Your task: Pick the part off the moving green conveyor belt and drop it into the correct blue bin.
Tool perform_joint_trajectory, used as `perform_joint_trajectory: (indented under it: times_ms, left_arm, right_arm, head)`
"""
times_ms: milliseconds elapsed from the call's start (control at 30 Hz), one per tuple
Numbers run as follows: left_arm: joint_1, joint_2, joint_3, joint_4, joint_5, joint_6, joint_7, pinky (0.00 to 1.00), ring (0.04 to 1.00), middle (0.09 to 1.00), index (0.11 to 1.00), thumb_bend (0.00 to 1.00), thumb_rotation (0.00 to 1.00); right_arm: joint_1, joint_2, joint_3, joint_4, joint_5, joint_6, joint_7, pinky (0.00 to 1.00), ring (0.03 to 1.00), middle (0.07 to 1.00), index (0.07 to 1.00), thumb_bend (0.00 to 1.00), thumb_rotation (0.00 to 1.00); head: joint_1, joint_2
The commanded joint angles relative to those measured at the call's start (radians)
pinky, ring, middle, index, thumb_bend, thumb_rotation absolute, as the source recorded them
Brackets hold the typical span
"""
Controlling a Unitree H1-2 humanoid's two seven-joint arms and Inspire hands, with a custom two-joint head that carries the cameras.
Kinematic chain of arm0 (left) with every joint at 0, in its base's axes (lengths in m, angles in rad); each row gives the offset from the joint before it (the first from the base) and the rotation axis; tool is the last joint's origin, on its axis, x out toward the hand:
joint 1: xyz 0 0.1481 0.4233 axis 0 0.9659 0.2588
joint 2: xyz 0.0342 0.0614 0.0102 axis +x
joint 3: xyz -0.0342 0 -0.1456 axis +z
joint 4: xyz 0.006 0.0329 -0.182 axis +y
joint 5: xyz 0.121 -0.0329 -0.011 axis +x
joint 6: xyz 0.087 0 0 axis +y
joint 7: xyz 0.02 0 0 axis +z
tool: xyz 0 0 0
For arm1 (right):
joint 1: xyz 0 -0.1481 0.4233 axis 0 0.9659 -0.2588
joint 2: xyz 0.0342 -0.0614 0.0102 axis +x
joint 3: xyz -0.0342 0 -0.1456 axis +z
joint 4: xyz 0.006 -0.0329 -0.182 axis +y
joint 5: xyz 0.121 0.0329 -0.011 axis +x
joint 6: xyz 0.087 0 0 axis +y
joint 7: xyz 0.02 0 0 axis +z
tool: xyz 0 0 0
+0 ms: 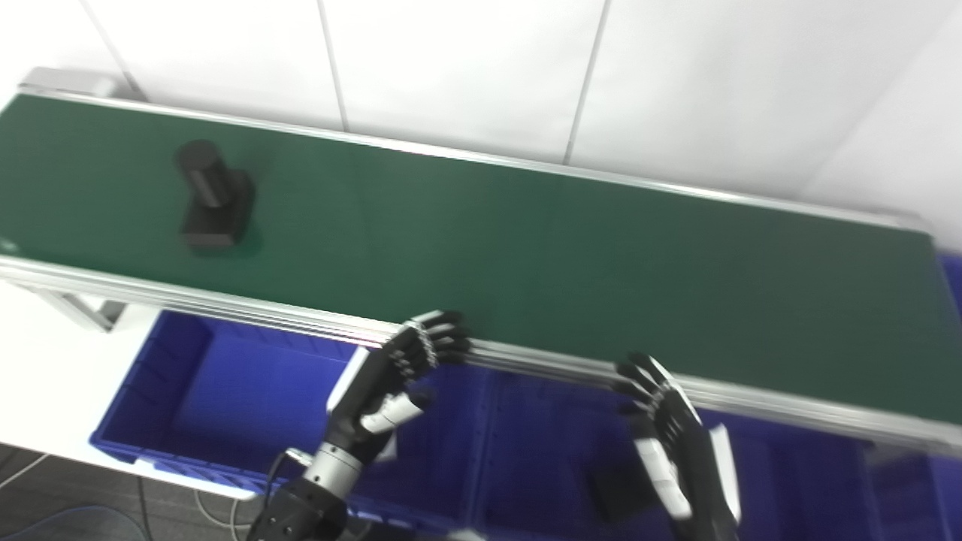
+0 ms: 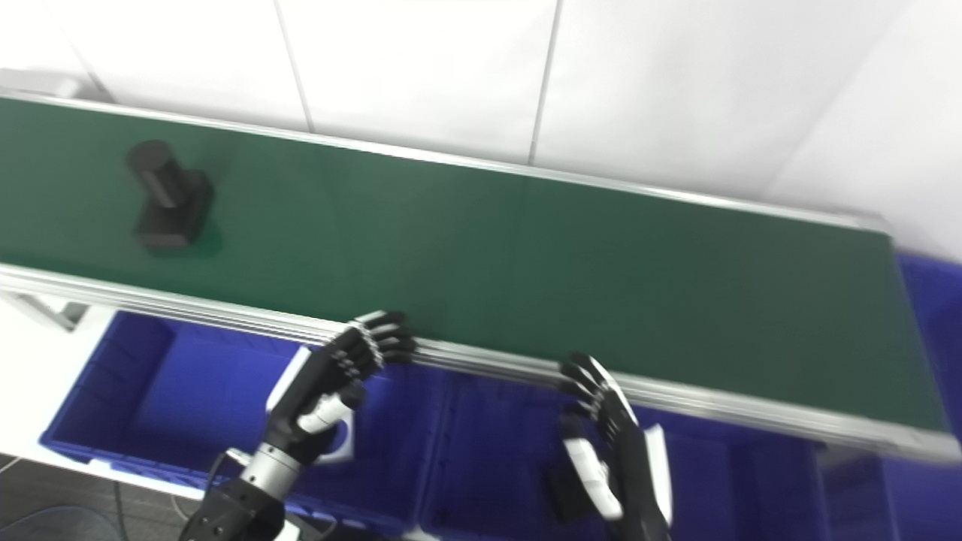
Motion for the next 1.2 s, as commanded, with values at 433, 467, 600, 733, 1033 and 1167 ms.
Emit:
perform_joint_trajectory:
  times_ms: [433, 467, 600, 733, 1033, 1167]
  left_arm:
    - [-0.08, 0.009, -0.004, 0.102, -0.041, -0.026, -0.03, 0.69, 0.712, 0.73, 0.774, 0.88, 0.48]
    - [-0.085, 0.011, -0.002, 0.111, -0.048, -0.024, -0.035, 0.69, 0.712, 0.73, 0.775, 0.88, 0.48]
    - [-0.101, 0.014, 0.006, 0.137, -0.079, -0.011, -0.055, 0.68, 0.711, 0.73, 0.774, 0.9, 0.49]
    - [-0.113, 0.012, 0.012, 0.159, -0.091, -0.018, -0.063, 0.67, 0.702, 0.722, 0.772, 0.89, 0.48]
    - [-0.121, -0.007, 0.023, 0.182, -0.089, -0.031, -0.059, 0.66, 0.684, 0.706, 0.755, 0.88, 0.44]
    - [-0.124, -0.017, 0.03, 0.193, -0.086, -0.042, -0.06, 0.65, 0.676, 0.705, 0.75, 0.87, 0.43]
  right_arm:
    - [-0.043, 0.008, -0.019, 0.053, 0.007, -0.083, -0.003, 0.68, 0.765, 0.821, 0.883, 0.56, 1.0]
    - [-0.045, 0.009, -0.02, 0.055, 0.005, -0.083, -0.004, 0.68, 0.765, 0.821, 0.883, 0.56, 1.0]
    - [-0.054, 0.012, -0.019, 0.063, 0.002, -0.089, -0.004, 0.68, 0.762, 0.821, 0.881, 0.55, 1.0]
    - [-0.061, 0.012, -0.019, 0.072, 0.004, -0.097, -0.004, 0.68, 0.768, 0.822, 0.883, 0.55, 1.0]
    - [-0.065, 0.017, -0.021, 0.057, -0.012, -0.118, -0.014, 0.65, 0.749, 0.807, 0.866, 0.52, 0.95]
    - [-0.059, 0.016, -0.015, 0.011, -0.01, -0.116, -0.007, 0.64, 0.748, 0.804, 0.859, 0.51, 0.94]
  head:
    - [0.068, -0.093]
    - [0.067, -0.096]
    - [0.059, -0.105]
    - [0.048, -0.107]
    - [0.039, -0.111]
    - [0.032, -0.109]
